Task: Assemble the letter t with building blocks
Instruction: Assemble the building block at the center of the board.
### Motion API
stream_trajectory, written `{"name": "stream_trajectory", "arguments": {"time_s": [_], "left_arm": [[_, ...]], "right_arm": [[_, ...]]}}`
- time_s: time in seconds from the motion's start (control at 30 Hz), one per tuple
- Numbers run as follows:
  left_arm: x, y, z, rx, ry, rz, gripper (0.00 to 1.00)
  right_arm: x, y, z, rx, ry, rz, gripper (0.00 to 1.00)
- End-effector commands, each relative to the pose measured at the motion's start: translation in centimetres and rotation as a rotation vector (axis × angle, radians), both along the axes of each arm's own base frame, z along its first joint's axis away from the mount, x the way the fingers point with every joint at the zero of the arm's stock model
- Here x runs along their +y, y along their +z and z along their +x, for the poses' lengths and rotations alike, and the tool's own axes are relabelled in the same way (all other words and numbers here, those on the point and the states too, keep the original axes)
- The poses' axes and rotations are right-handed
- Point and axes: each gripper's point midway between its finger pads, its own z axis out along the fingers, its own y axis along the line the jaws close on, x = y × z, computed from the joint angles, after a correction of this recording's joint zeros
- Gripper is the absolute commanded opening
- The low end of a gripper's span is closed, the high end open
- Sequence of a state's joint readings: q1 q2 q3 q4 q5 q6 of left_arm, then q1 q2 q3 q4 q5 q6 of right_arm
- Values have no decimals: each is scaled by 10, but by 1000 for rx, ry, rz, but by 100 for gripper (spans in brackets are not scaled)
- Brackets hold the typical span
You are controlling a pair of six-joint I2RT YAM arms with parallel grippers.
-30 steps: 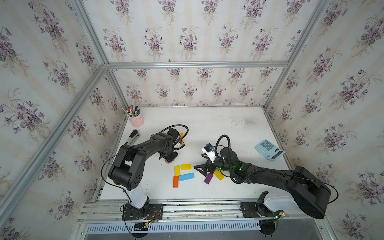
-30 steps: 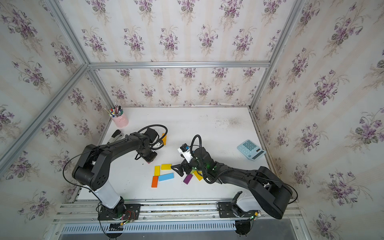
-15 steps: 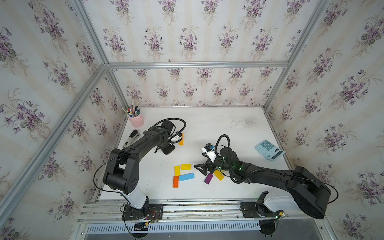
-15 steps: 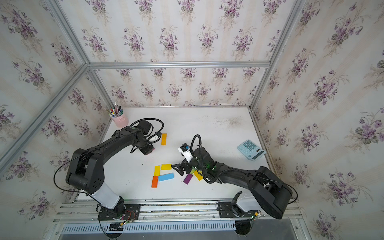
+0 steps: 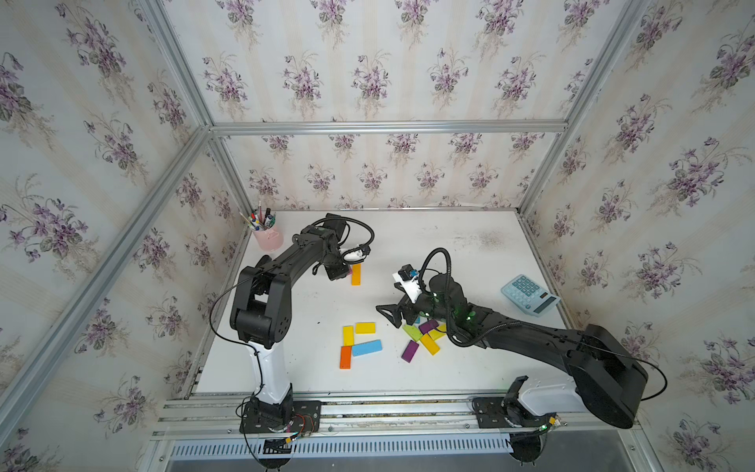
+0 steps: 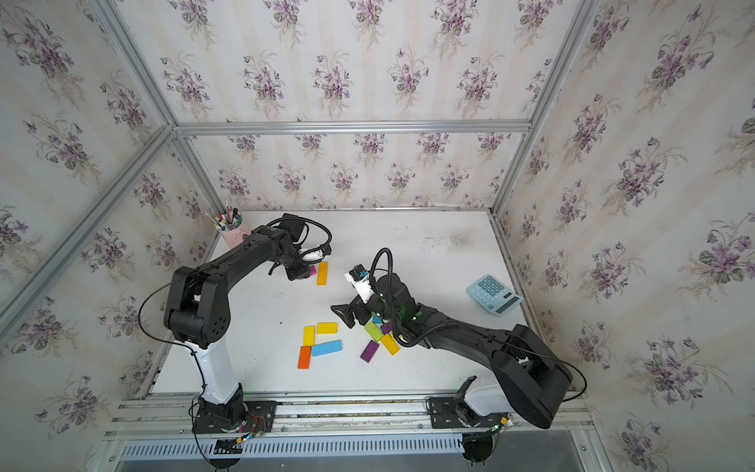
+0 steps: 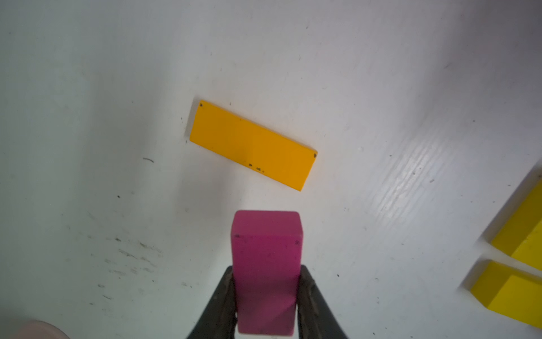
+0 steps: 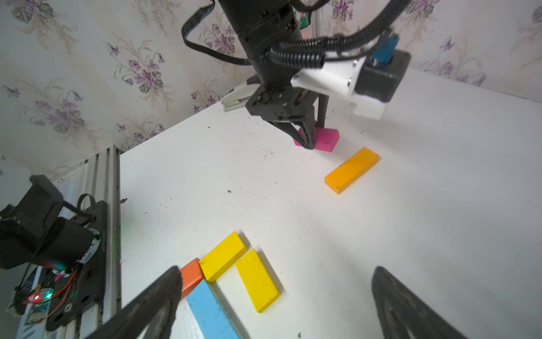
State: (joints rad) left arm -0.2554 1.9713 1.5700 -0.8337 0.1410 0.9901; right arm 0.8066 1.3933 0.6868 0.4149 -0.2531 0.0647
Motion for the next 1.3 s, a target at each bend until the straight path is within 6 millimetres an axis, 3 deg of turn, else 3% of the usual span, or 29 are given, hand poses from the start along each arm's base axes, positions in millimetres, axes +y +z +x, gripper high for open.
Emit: {"name": "stream_trajectory", "arguments": {"time_s": [0.0,0.13,0.27,0.43,0.6,0.97,1.27], "left_arm": [[8,-4,-1,47,-121,59,30],[20,-9,7,59,-140,85,30],[26,-5,-1,68,-184,77,31],[24,-7,-1,96,-214,69,32],[13,-12,-4,109,-238,53,32],[22,-27,9,66,-275,159,32],[19,-44,25,12,-299,223,32]], "right_arm": [[-5,-12,18,-14,-38,-52,100],[-6,-32,24,-22,-32,-81,100],[-12,-44,15,-27,-21,-63,100],[-6,-35,8,-33,24,-26,100],[-9,-38,10,-38,4,-37,100],[-10,-33,9,-52,3,-30,100],[-11,-30,9,-60,1,-28,100]]}}
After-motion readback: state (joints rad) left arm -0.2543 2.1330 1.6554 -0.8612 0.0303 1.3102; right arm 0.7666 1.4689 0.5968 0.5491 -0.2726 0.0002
